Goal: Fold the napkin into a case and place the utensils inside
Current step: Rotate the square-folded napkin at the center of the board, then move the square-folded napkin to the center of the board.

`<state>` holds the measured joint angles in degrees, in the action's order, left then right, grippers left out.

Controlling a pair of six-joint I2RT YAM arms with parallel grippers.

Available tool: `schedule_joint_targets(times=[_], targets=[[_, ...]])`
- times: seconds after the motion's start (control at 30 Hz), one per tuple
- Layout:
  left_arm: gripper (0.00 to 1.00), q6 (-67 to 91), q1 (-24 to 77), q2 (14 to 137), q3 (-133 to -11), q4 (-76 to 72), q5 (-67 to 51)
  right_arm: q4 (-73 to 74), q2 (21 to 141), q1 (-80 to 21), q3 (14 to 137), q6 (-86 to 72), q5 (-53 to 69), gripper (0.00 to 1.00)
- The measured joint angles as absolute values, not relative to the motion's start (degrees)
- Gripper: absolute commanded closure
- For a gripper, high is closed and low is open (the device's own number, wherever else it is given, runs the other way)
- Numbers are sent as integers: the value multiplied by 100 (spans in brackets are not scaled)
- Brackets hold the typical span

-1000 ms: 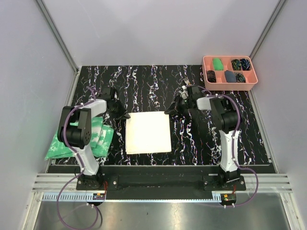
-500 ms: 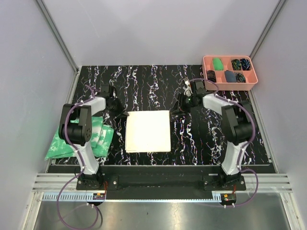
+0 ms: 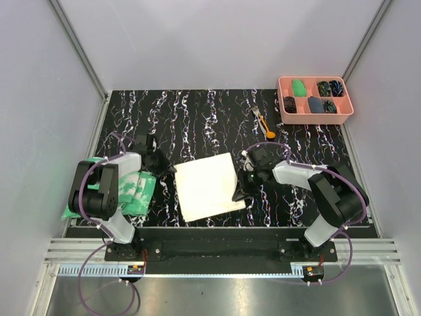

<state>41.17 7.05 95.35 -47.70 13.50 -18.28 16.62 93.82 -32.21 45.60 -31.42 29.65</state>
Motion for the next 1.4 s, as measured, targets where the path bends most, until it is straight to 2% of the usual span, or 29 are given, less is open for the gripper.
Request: schedule_joint_targets(times=[0.17, 0.33, 0.43, 0.5, 0.6, 0.63, 0.73, 0.77, 0.8, 0.9, 1.0, 1.07, 1.1, 1.2, 1.4], targets=[[78, 4370, 1109, 8512, -3667, 1173, -1804, 1850, 9360, -3105, 4453, -3131, 2550, 85], [77, 4770, 1533, 7419, -2633, 1013, -1885, 1984, 9413, -2368, 4617, -2978, 2314, 84], [75, 4932, 1737, 6960, -2294, 1024, -1933, 2161, 9852, -2005, 5312, -2657, 1885, 83], [69, 4934, 1789, 6646, -2246, 1321, -1922, 2445, 10315, -1898, 6064, -2408, 1507, 81], [64, 4858, 1789, 5861, -2285, 1837, -1905, 2770, 11010, -1848, 7317, -2075, 998, 68], [63, 4825, 1789, 5669, -2342, 1962, -1903, 2856, 11120, -1841, 7618, -2023, 934, 54], [65, 4740, 1791, 5332, -2759, 2281, -1925, 3013, 11019, -1887, 8003, -1935, 742, 28], [67, 4718, 1791, 5347, -2895, 2268, -1944, 3065, 10892, -1935, 8009, -1927, 668, 3], [70, 4689, 1791, 5472, -3076, 2202, -2014, 3107, 10761, -1979, 7972, -1951, 652, 0], [75, 4635, 1793, 6090, -3448, 1870, -2355, 3168, 10160, -2121, 7607, -2021, 751, 0], [80, 4447, 1938, 7247, -3929, 1575, -2724, 3055, 9472, -2158, 6921, -2161, 1190, 2], [83, 4322, 2025, 7800, -4152, 1444, -2923, 2864, 9070, -2152, 6324, -2309, 1479, 8], [84, 4252, 2058, 8031, -4233, 1378, -3011, 2790, 8932, -2147, 6077, -2383, 1590, 21], [84, 4115, 2108, 8418, -4283, 1288, -3129, 2506, 8567, -2137, 5293, -2585, 1872, 36], [85, 4058, 2121, 8626, -3964, 930, -3155, 2250, 8984, -2128, 5120, -2473, 1909, 39]])
